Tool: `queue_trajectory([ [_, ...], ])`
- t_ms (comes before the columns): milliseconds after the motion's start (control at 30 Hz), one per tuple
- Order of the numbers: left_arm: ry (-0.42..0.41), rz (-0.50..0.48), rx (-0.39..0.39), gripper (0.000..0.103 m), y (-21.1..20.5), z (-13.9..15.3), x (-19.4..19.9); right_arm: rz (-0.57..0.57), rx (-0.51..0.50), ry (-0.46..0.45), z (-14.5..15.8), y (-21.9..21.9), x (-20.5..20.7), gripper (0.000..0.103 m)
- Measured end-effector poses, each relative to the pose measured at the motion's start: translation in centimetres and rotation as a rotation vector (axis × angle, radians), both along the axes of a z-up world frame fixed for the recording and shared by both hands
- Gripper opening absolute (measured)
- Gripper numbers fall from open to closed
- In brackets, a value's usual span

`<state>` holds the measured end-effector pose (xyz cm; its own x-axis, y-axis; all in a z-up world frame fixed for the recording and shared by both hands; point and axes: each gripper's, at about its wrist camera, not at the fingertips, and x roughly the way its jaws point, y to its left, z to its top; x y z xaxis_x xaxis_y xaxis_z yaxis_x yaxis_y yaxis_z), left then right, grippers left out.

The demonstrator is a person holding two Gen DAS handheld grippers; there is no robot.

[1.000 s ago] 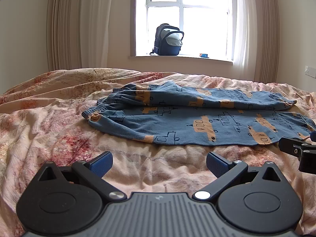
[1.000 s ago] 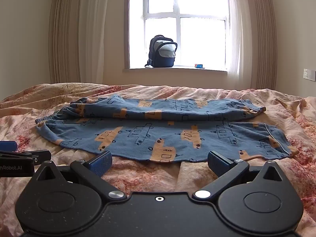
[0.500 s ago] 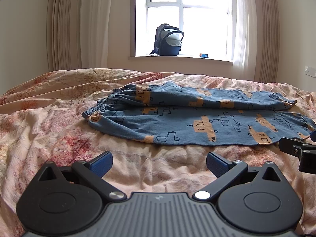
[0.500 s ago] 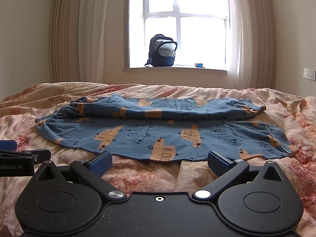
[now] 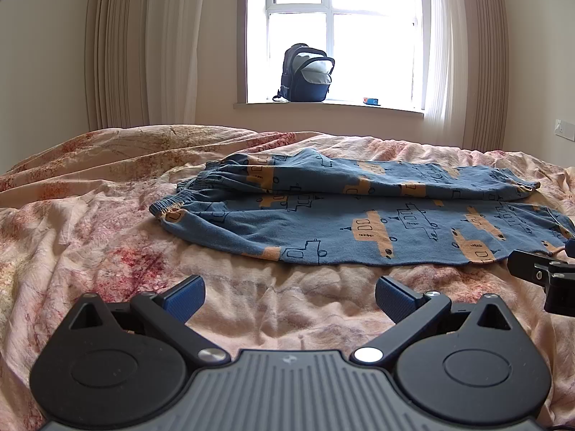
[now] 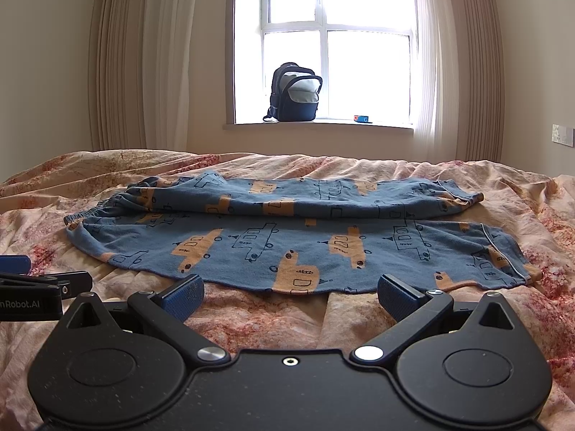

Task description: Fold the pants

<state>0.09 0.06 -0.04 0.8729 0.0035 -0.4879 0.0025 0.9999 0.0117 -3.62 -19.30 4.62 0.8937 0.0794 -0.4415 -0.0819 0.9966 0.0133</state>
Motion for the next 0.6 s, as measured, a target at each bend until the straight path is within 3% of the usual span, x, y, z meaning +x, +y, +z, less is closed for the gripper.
queue_trajectory([
  [600, 0.001, 0.000, 0.000, 0.103, 0.01, 0.13, -0.06, 0.000, -0.001, 0.002, -0.07, 0.01, 0.02, 0.103],
])
